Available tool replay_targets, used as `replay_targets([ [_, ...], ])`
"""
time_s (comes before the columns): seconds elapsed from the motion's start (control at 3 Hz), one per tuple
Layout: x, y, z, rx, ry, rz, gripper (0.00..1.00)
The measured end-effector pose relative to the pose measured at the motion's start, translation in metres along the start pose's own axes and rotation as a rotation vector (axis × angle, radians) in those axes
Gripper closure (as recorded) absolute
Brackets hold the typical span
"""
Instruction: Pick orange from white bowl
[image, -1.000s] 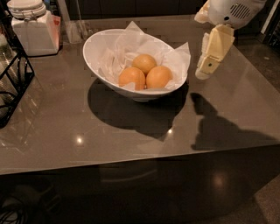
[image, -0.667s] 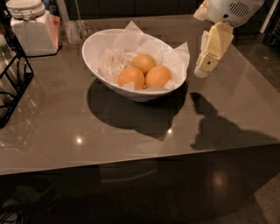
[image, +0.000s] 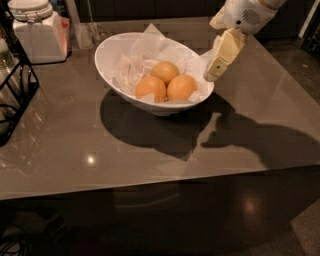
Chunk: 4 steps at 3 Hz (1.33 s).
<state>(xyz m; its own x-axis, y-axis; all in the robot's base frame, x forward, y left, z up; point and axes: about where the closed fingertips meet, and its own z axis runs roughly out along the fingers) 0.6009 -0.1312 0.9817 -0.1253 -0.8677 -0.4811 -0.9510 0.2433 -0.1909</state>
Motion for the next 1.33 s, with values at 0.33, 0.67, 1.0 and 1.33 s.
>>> replay_targets([
  [0.33,-0.001,-0.004,0.002,0.002,-0.006,0.0,0.19],
  [0.67,-0.001,-0.004,0.002,0.002,-0.007,0.0,0.36],
  [1.0,-0.003,-0.006,0.021,-0.03,-0.05,0.028,0.29],
  [1.33,-0.008,-0.009,0.051,-0.092,-0.068,0.062,0.3],
])
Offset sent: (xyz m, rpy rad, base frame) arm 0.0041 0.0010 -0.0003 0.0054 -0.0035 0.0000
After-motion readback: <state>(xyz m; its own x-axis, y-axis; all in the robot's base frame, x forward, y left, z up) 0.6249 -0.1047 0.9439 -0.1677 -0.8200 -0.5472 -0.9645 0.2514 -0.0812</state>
